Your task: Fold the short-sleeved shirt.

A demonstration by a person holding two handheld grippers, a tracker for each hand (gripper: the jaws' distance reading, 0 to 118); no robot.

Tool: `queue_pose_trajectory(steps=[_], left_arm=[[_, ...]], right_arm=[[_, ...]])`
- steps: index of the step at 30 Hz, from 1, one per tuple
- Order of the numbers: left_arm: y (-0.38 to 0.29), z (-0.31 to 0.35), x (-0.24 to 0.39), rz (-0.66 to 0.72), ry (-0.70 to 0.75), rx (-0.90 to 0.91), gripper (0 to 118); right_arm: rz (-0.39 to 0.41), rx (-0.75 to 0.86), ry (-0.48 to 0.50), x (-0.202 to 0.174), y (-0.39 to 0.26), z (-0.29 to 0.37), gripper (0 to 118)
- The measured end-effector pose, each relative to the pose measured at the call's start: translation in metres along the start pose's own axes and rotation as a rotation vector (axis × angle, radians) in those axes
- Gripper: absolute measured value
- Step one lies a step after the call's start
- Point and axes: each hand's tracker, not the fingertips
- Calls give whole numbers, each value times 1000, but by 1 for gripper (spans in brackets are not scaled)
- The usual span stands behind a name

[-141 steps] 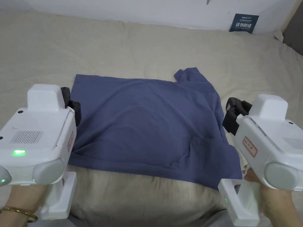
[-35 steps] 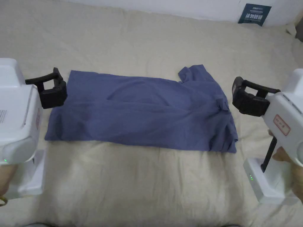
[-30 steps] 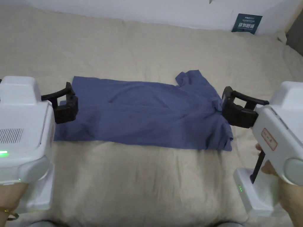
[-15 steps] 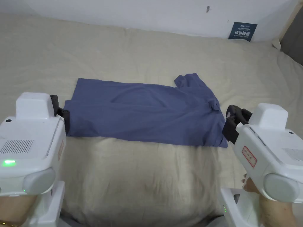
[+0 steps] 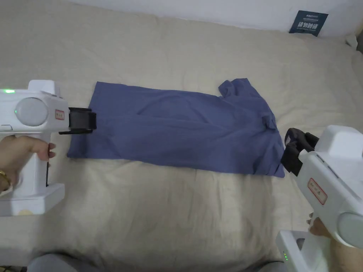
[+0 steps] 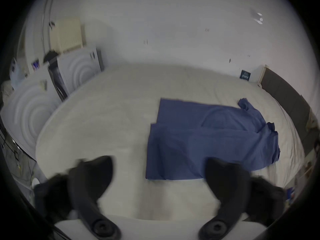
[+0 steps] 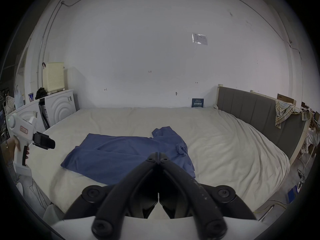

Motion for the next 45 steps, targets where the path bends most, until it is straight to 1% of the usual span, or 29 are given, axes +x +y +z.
queue_pose_trajectory(steps=[2, 3, 8, 10, 11, 12, 13, 14, 15, 16, 17, 19, 20, 23, 25, 26, 28, 30, 31, 33, 34, 36, 38, 40, 41, 42, 43, 44, 45], left_arm=[[7, -21, -5, 59, -17, -48, 117], [9, -35, -6, 66, 7, -87, 117], [8, -88, 1, -42, 95, -249, 117], [4, -99, 5, -66, 83, -303, 115], [3, -104, 7, -66, 82, -320, 110], [2, -109, 9, -65, 83, -330, 96], [0, -111, 9, -60, 88, -334, 76], [-3, -114, 9, -51, 78, -343, 43], [-5, -116, 8, -12, 33, -360, 9], [-6, -114, 8, 55, -12, -348, 7], [-6, -113, 6, 32, 38, -345, 6], [-5, -111, 6, -19, 20, -342, 5], [-3, -107, 6, -22, 19, -343, 5], [3, -91, 4, -20, 17, -280, 4], [7, -79, 4, -34, 7, -239, 4], [9, -74, 4, -41, 3, -232, 4], [12, -66, 5, -46, 1, -211, 4], [14, -61, 5, -47, 0, -192, 4], [15, -59, 5, -47, -1, -189, 4], [15, -57, 7, -43, -2, -183, 4], [14, -58, 7, -42, 0, -182, 4], [12, -61, 6, -41, 7, -185, 4], [8, -65, 6, -32, 17, -197, 4], [5, -68, 6, -30, 23, -209, 4], [4, -71, 5, -31, 27, -215, 4], [2, -73, 5, -33, 28, -218, 4], [1, -74, 4, -34, 27, -225, 4], [0, -74, 4, -26, 27, -230, 4], [0, -73, 3, -15, 29, -228, 4]], right_arm=[[0, -24, -14, 2, -3, -9, 1], [-1, -40, -20, 3, -4, -13, 1], [2, -105, -44, 6, -15, -33, 1], [-2, -130, -50, 7, -18, -41, 1], [-8, -140, -52, 8, -19, -45, 1], [-12, -148, -53, 8, -21, -48, 1], [-13, -157, -51, 8, -22, -51, 1], [-10, -163, -50, 7, -22, -53, 1], [-7, -168, -50, 6, -23, -55, 1], [3, -176, -46, 6, -23, -55, 1], [11, -183, -44, 5, -23, -57, 1], [20, -193, -37, 7, -21, -61, 1], [20, -200, -34, 9, -19, -63, 1], [-10, -233, -23, 21, -5, -79, 2], [-27, -275, -38, 32, 8, -99, 4], [-32, -323, -43, 39, 13, -111, 12], [-64, -465, -46, 52, 22, -140, 66], [-104, -556, -36, 64, 19, -168, 109], [-105, -599, -45, 68, 15, -180, 118], [-97, -663, -101, 72, 4, -201, 118], [-70, -688, -127, 72, -2, -209, 118], [-51, -737, -147, 70, -19, -224, 118], [-78, -793, -147, 69, -36, -235, 118], [-104, -808, -170, 68, -50, -241, 118], [-105, -811, -181, 68, -55, -243, 102], [-94, -815, -174, 67, -59, -244, 81], [-74, -820, -124, 66, -63, -244, 57], [-69, -804, -114, 64, -60, -241, 43], [-37, -807, -128, 60, -53, -240, 33]])
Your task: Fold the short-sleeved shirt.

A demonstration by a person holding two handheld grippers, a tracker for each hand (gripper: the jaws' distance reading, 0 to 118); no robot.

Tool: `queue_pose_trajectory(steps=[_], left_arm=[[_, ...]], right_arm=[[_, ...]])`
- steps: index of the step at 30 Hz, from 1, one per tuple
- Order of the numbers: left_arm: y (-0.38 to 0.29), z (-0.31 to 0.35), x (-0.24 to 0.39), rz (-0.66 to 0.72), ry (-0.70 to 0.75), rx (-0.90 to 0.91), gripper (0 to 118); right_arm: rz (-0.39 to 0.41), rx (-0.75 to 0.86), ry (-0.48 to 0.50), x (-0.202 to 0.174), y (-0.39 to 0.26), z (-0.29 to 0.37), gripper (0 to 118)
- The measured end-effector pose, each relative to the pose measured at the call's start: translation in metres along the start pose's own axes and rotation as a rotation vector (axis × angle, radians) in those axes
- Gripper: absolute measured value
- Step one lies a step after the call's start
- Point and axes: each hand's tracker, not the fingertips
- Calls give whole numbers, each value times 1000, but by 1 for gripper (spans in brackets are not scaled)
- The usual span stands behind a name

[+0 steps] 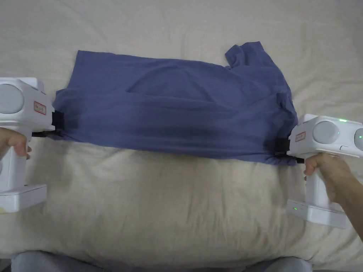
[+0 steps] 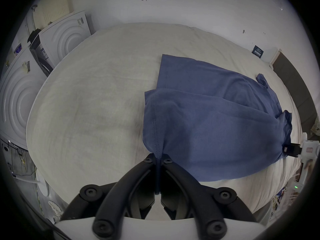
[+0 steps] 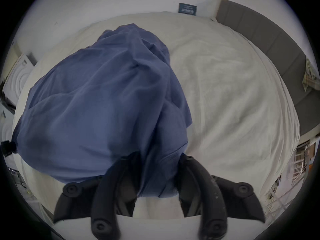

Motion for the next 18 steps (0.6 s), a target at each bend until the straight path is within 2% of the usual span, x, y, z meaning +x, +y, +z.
queue_pose_trajectory(steps=[1, 3, 7, 11, 14, 18], left_arm=[[1, 1, -2, 16, -9, -2, 4], [4, 7, -5, 48, -18, -6, 4], [8, 40, -17, 91, -75, 42, 4], [-10, 81, -28, 67, -76, 96, 4], [-40, 97, -41, 69, -101, 102, 4], [-88, 85, -46, 82, -106, 60, 5]], right_arm=[[21, -9, 53, -1, 3, 6, 9], [-1, -21, 51, 4, 11, 23, 10], [-52, 53, 167, 25, 17, 78, 10], [-48, 106, 232, 43, -2, 129, 10], [-39, 126, 241, 51, -33, 146, 10], [-46, 85, 222, 50, -82, 133, 10]])
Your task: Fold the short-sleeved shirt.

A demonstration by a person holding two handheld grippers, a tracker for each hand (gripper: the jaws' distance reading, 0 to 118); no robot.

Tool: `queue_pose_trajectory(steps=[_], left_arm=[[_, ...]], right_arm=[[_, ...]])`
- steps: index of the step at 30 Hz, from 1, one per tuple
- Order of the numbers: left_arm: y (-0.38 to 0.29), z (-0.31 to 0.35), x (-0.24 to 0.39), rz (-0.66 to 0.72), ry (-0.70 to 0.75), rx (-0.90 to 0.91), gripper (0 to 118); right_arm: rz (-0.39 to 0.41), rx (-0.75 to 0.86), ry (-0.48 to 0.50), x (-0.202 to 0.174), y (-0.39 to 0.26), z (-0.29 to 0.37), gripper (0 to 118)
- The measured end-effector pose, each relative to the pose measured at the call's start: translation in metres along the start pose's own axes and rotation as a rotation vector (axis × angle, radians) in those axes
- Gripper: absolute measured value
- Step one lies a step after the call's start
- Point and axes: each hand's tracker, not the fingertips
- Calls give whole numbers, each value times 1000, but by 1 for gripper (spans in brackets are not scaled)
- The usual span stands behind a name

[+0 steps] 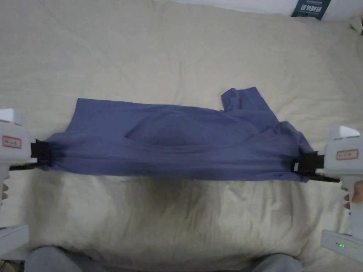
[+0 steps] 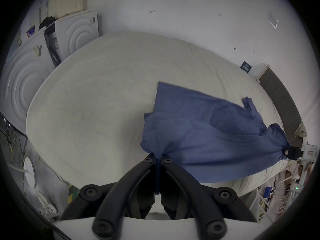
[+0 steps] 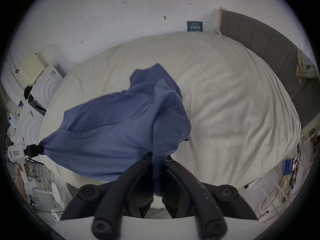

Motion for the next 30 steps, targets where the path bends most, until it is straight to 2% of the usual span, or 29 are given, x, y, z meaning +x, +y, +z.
queue_pose_trajectory(steps=[2, 3, 6, 7, 9, 10, 13, 17, 20, 24, 27, 29, 30], left_arm=[[-24, -13, 1, 17, 28, -62, 9], [-33, -17, 1, 21, 42, -77, 20], [-46, -21, 2, 0, 85, -75, 41], [-47, -19, 0, -7, 96, -65, 67], [-41, -8, -3, 13, 106, 5, 112], [-36, 3, -2, 22, 95, 49, 118], [-17, 38, 8, 8, 80, 243, 118], [-4, 84, 42, -107, 179, 570, 118], [-10, 106, 70, -184, 204, 792, 118], [-18, 117, 94, -213, 145, 911, 118], [-25, 117, 105, -219, 115, 941, 118], [-31, 117, 112, -228, 105, 958, 109], [-32, 115, 113, -229, 99, 961, 94]], right_arm=[[13, -26, -38, -1, -29, -13, 12], [10, -29, -38, -1, -41, -19, 15], [-7, -39, -50, 0, -61, -28, 28], [-20, -35, -64, 3, -62, -25, 47], [-62, 7, -114, 6, -59, -14, 86], [-69, 59, -133, 5, -55, -2, 93], [-19, 263, -124, -2, -37, 42, 96], [82, 614, -100, -27, -28, 100, 118], [120, 824, -77, -48, -33, 127, 118], [148, 941, -49, -69, -42, 133, 118], [179, 958, -76, -82, -48, 126, 118], [185, 962, -73, -88, -50, 122, 118], [184, 963, -67, -91, -51, 121, 118]])
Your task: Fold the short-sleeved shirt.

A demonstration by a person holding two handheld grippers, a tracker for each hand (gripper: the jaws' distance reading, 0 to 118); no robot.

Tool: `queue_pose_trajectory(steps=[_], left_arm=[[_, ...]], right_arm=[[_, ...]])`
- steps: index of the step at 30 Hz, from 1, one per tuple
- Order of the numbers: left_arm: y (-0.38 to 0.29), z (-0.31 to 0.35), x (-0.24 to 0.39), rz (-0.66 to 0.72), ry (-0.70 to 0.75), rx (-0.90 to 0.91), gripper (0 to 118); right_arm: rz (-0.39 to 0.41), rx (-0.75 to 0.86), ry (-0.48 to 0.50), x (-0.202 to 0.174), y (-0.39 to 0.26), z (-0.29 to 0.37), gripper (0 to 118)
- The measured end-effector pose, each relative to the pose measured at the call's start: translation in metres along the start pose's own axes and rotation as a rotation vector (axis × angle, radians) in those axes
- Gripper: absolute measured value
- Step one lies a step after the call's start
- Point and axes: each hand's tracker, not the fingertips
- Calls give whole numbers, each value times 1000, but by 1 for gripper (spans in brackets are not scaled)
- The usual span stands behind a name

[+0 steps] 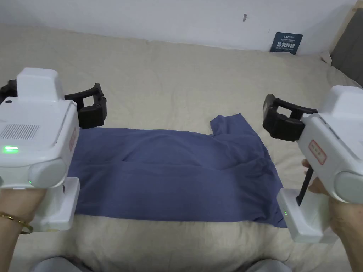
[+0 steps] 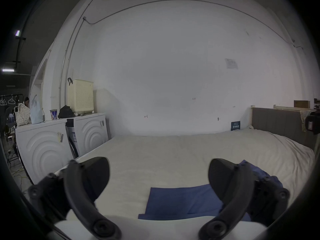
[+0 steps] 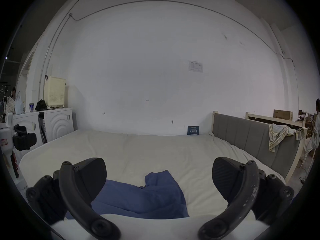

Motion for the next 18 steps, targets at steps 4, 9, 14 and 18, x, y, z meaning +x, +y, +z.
queue_pose_trajectory(steps=[4, 9, 14, 18], left_arm=[[-3, 1, 5, 21, -25, -13, 16], [-6, -7, 4, 34, -64, -73, 0], [-6, -37, 0, 9, -76, -144, 0], [-1, -86, -11, 56, -89, -262, 0]], right_arm=[[-33, -6, 28, -6, -4, -2, 73], [-41, -22, 18, -13, -5, -5, 2], [-48, -85, 36, -15, -3, -18, 1], [-38, -115, 40, -16, -3, -35, 1]])
